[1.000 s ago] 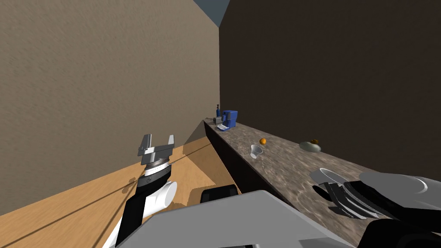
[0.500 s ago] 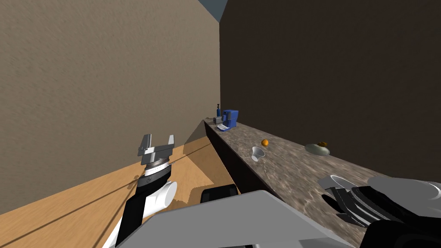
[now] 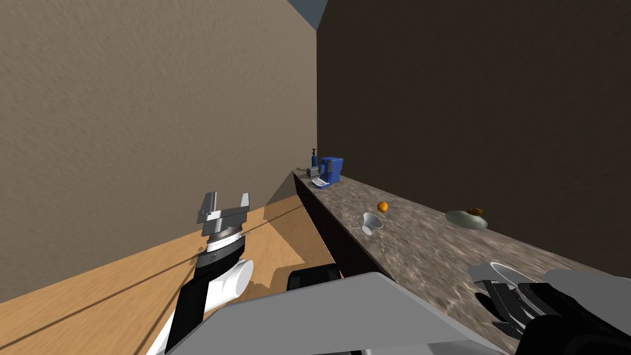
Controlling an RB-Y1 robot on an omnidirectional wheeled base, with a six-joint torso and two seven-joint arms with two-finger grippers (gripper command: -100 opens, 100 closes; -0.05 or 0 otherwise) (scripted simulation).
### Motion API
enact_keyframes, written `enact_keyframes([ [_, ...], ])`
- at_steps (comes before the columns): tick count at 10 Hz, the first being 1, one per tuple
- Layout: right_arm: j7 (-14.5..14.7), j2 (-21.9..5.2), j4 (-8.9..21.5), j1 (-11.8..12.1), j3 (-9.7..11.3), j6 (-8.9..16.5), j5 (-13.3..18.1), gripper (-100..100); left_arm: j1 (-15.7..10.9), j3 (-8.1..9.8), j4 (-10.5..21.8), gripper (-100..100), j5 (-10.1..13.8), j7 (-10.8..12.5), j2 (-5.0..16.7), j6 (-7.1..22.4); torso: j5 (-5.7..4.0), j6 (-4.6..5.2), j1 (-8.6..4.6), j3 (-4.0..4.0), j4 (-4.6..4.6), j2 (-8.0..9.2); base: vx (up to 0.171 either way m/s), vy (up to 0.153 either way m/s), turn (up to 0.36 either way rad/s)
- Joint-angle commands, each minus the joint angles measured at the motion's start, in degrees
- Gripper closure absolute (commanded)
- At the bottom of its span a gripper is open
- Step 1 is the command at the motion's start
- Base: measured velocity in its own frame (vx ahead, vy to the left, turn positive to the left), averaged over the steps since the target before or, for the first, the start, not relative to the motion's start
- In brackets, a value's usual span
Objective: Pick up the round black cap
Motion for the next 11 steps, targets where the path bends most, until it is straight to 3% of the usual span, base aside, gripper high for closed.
enact_keyframes([
  [1, 0.0, 0.0, 0.0, 0.0, 0.0, 0.0, 0.0, 100, 0.0, 0.0, 0.0, 0, 0.0, 0.0, 0.0, 0.0, 0.0, 0.0, 0.0, 0.0, 0.0, 0.0, 0.0, 0.0, 0.0],
  [5, 0.0, 0.0, 0.0, 0.0, 0.0, 0.0, 0.0, 100, 0.0, 0.0, 0.0, 0, 0.0, 0.0, 0.0, 0.0, -0.02, 0.01, 0.03, 0.02, 0.01, 0.04, 0.0, 0.0, 0.0],
  [6, 0.0, 0.0, 0.0, 0.0, 0.0, 0.0, 0.0, 0, 0.0, 0.0, 0.0, 0, 0.0, 0.0, 0.0, 0.0, -0.02, 0.01, 0.03, 0.02, 0.01, 0.04, 0.0, 0.0, 0.0],
  [7, -0.7, -1.7, 0.2, -0.5, -0.4, -1.2, -0.2, 100, 0.0, 0.0, 0.0, 0, 0.0, 0.0, 0.0, 0.0, -0.02, 0.01, 0.04, 0.02, 0.01, 0.04, -0.023, 0.026, -0.095],
  [9, -1.4, -4.0, -0.2, -0.2, -1.2, -2.2, -0.8, 100, 0.0, 0.0, 0.0, 0, 0.0, 0.0, 0.0, 0.0, 0.04, 0.07, 0.2, 0.1, 0.03, 0.18, -0.044, 0.035, -0.108],
  [10, -1.5, -3.4, -0.6, -0.5, -0.7, -1.4, -0.4, 100, 0.0, 0.0, 0.0, 0, 0.0, 0.0, 0.0, 0.0, 0.02, 0.05, 0.2, 0.12, 0.04, 0.21, -0.019, 0.015, -0.014],
  [11, -1.7, -3.5, -0.6, -0.6, -0.6, -1.5, -0.3, 0, 0.0, 0.0, 0.0, 0, 0.0, 0.0, 0.0, 0.0, 0.0, 0.05, 0.13, 0.09, 0.03, 0.15, 0.0, 0.0, 0.0],
])
